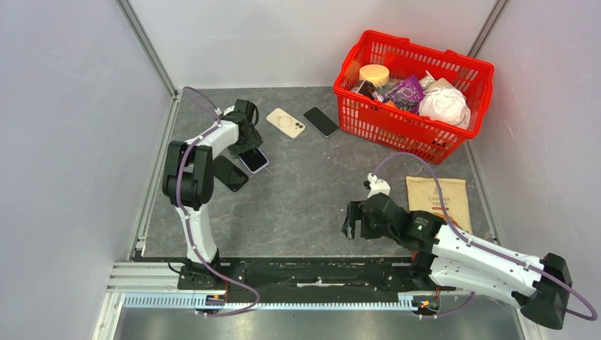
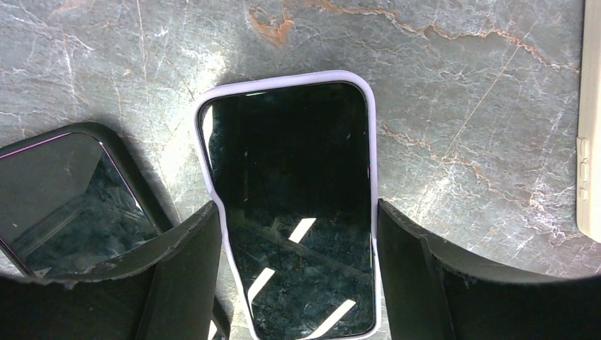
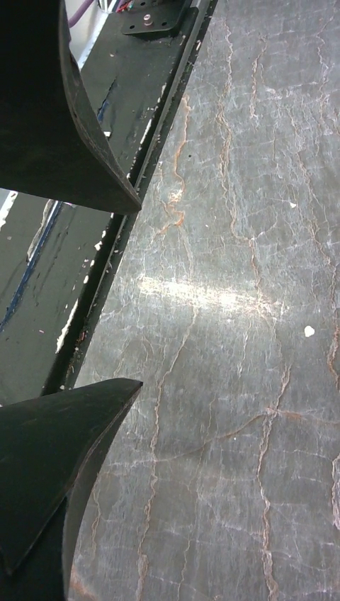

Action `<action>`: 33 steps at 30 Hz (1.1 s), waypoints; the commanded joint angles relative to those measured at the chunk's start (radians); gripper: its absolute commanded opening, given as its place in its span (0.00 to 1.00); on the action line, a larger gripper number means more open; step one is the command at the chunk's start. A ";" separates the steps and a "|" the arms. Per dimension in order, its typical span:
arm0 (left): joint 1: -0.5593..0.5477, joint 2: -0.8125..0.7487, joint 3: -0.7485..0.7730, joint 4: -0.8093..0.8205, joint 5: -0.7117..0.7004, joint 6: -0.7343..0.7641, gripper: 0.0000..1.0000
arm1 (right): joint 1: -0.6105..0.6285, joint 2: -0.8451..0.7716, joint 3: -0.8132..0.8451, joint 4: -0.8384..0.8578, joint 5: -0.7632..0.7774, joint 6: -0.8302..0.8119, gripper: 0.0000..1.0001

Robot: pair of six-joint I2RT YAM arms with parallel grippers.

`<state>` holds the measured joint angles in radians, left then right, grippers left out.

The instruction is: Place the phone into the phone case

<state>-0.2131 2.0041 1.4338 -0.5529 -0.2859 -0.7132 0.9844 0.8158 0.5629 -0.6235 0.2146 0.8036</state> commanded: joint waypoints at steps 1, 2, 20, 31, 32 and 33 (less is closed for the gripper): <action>0.003 0.008 0.051 0.013 -0.016 -0.013 0.37 | -0.003 0.006 -0.010 0.036 -0.003 0.011 0.93; 0.004 0.009 0.048 0.016 -0.017 -0.014 0.37 | -0.002 0.007 -0.010 0.036 -0.004 0.009 0.93; 0.008 -0.035 0.028 0.041 -0.004 -0.011 0.90 | -0.003 0.052 0.020 0.050 0.027 0.019 0.97; 0.001 -0.201 -0.054 0.061 0.059 -0.061 0.91 | -0.014 0.113 0.103 0.054 0.108 0.041 0.97; -0.003 -0.229 -0.074 0.068 0.067 -0.065 0.91 | -0.016 0.121 0.112 0.057 0.118 0.041 0.97; -0.007 -0.258 -0.095 0.072 0.073 -0.072 0.91 | -0.021 0.131 0.119 0.061 0.125 0.045 0.97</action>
<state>-0.2111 1.8828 1.3899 -0.5316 -0.2478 -0.7322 0.9771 0.9249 0.6067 -0.5983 0.2661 0.8280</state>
